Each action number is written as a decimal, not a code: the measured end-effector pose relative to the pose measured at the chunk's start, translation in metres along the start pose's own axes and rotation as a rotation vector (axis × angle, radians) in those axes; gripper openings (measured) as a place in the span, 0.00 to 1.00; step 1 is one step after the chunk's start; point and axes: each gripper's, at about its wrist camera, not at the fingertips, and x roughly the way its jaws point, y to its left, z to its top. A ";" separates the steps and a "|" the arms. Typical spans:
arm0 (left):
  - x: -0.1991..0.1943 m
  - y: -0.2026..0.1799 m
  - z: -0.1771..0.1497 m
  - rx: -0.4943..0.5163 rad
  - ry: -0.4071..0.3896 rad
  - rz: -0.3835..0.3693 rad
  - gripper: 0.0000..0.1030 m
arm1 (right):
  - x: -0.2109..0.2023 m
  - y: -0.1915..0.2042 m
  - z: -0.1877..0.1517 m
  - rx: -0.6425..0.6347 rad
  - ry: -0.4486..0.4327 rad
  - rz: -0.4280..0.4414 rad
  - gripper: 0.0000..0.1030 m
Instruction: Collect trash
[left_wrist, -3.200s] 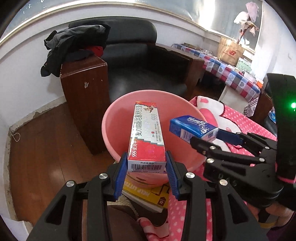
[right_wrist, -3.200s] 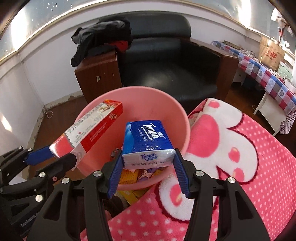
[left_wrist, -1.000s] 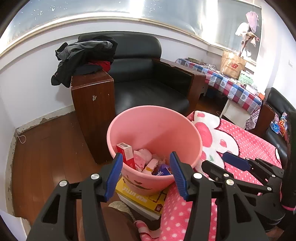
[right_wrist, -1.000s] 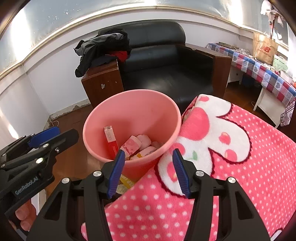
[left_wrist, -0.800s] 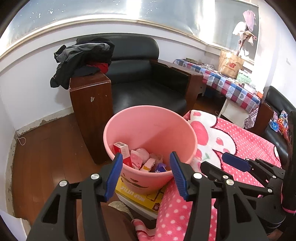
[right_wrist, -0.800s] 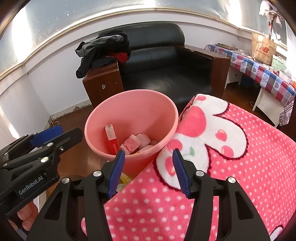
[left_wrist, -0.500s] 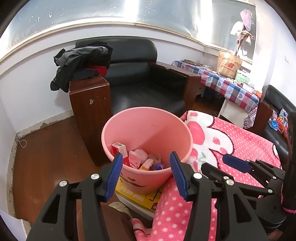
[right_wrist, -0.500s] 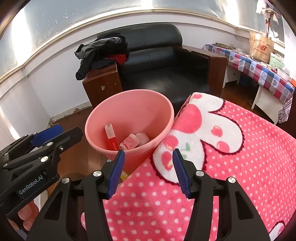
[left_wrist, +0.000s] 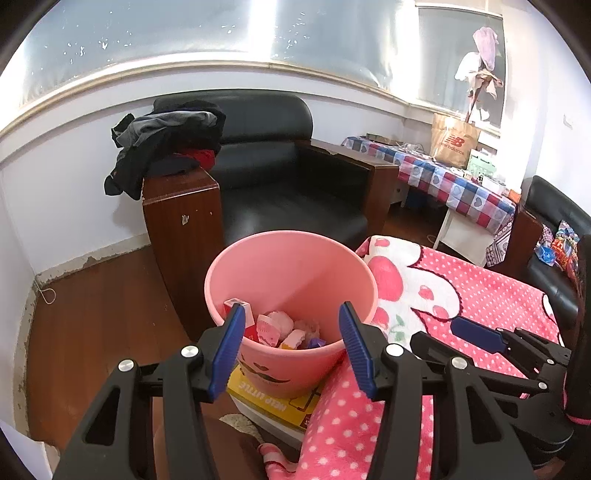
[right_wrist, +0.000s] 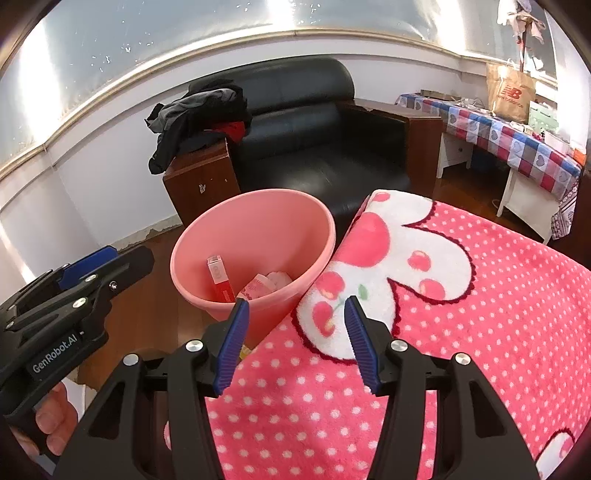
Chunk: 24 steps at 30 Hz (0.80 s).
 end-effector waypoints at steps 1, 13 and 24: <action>0.000 -0.002 0.000 0.002 -0.002 0.004 0.51 | -0.001 0.000 0.000 0.001 -0.003 -0.003 0.53; -0.002 -0.014 -0.005 0.003 -0.021 0.035 0.51 | -0.011 -0.006 -0.009 0.039 -0.049 -0.030 0.53; -0.004 -0.019 -0.006 0.003 -0.047 0.045 0.51 | -0.025 -0.003 -0.014 0.022 -0.135 -0.077 0.53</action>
